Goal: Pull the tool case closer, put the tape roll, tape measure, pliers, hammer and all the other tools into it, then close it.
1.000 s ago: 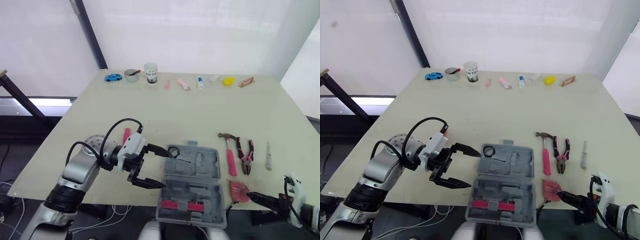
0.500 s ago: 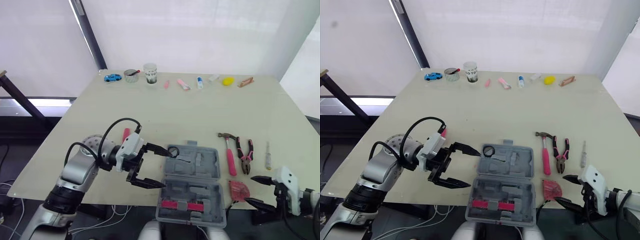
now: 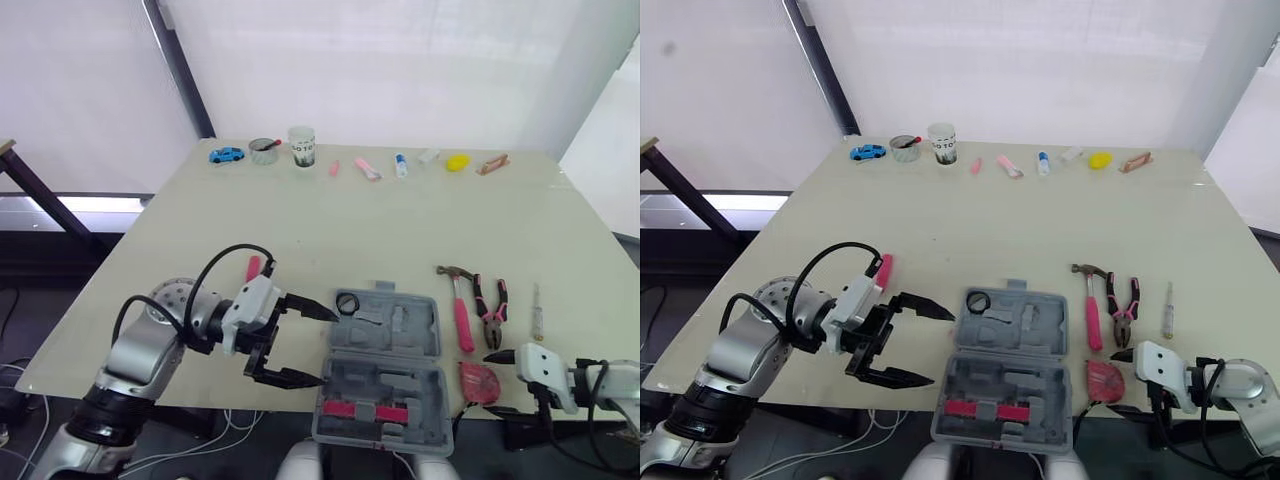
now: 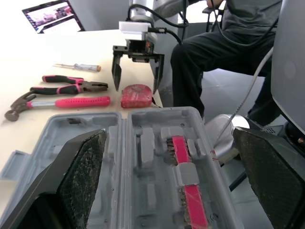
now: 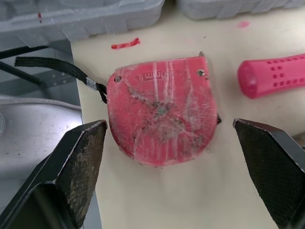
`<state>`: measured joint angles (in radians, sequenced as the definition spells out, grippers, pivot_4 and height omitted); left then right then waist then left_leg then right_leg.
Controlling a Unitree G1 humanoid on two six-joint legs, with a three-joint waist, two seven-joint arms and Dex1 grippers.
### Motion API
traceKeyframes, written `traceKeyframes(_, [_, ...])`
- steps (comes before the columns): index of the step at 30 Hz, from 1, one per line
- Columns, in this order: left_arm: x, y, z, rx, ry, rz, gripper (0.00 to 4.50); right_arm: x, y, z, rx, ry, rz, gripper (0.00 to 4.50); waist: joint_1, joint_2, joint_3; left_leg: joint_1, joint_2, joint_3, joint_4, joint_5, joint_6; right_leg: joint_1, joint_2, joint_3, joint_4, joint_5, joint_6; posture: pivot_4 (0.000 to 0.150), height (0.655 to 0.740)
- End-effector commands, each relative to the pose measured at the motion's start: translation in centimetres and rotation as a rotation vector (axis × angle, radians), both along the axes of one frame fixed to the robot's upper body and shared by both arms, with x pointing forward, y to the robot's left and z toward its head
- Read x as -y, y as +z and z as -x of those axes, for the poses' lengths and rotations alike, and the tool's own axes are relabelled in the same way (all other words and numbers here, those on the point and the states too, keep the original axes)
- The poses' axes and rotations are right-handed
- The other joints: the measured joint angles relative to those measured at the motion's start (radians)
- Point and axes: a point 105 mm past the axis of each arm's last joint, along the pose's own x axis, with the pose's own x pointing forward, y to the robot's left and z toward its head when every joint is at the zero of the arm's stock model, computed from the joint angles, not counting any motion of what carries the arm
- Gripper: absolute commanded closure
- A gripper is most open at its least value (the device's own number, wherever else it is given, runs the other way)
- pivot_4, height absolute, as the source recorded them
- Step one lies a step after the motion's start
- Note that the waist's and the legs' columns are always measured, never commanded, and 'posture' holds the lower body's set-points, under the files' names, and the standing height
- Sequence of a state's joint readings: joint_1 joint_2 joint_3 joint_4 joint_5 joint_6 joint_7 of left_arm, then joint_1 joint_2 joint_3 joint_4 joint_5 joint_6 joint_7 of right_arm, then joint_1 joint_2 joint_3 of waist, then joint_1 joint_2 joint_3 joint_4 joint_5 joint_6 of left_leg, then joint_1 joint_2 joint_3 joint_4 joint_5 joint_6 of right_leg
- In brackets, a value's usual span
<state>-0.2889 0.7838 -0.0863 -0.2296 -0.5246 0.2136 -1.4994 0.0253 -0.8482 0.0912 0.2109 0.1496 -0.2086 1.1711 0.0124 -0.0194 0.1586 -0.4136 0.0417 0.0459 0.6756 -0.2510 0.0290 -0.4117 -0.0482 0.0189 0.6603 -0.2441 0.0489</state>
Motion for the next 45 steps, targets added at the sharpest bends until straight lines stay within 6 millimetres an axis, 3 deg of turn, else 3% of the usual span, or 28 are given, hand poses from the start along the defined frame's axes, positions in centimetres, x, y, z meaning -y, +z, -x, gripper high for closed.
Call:
traceKeyframes(1, [0.0,0.9,0.3,0.031,-0.002,0.011,0.0,-0.5,0.2,-0.4,0.024,0.02,-0.016,0.03,0.0,0.0,0.0,0.0,0.0,0.0,0.0,0.0,0.0,0.0,0.0,0.0,0.0,0.0,0.0,0.15,0.74])
traceKeyframes(9, [-0.1,0.8,0.1,0.032,0.005,0.01,0.0,-1.3,-0.2,-0.5,0.006,0.044,-0.038,0.03,-0.001,0.0,0.0,0.0,0.0,0.0,0.0,0.0,0.0,0.0,0.0,0.0,0.001,0.0,0.0,0.15,0.74])
traceKeyframes(11, [-0.1,0.7,0.1,0.031,0.006,0.008,0.0,-1.3,-0.3,-0.4,-0.004,0.048,-0.033,0.57,-0.002,0.0,0.0,0.001,0.0,0.0,0.0,0.0,0.0,0.0,0.0,0.0,0.001,0.0,0.0,0.15,0.74])
traceKeyframes(13, [-0.1,0.7,0.0,0.03,0.007,0.007,0.0,-1.2,-0.3,-0.3,-0.007,0.042,-0.037,1.41,-0.001,0.0,0.0,0.001,0.0,0.0,0.0,0.0,0.0,0.0,0.0,0.0,0.001,0.0,0.0,0.15,0.74])
traceKeyframes(14, [-0.1,0.7,0.0,0.031,0.007,0.008,0.0,-1.1,-0.3,-0.3,-0.007,0.039,-0.037,1.56,-0.001,0.0,0.0,0.001,0.0,0.0,0.0,0.0,0.0,0.0,0.0,0.0,0.001,0.0,0.0,0.15,0.74])
traceKeyframes(21, [0.0,0.6,0.0,0.029,0.004,0.015,0.0,-0.8,0.3,-0.4,0.012,0.012,-0.044,1.56,-0.001,0.0,0.0,0.0,0.0,0.0,0.0,0.0,0.0,0.0,0.0,0.0,0.001,0.0,0.0,0.15,0.74])
traceKeyframes(31, [0.0,0.7,-0.3,0.018,0.037,0.05,0.0,-1.3,5.7,-1.3,0.118,0.001,-0.037,1.56,-0.002,0.0,0.0,0.001,0.0,0.0,0.0,0.0,0.0,0.0,0.0,0.001,0.001,0.001,0.001,0.15,0.74])
traceKeyframes(36, [-0.1,0.6,-1.2,0.015,0.098,0.083,0.0,-3.5,8.2,-3.0,0.166,-0.006,0.018,1.56,0.0,0.0,0.0,0.0,0.0,0.0,0.0,0.0,0.0,0.0,0.0,0.0,0.001,0.001,0.001,0.15,0.74])
traceKeyframes(45, [-1.6,0.5,-3.5,0.048,0.241,0.1,0.0,-7.6,9.5,-6.5,0.179,0.083,0.245,1.56,-0.004,0.001,0.0,-0.001,0.0,0.0,0.001,0.0,0.0,-0.002,0.0,0.0,0.001,0.001,0.002,0.15,0.74])
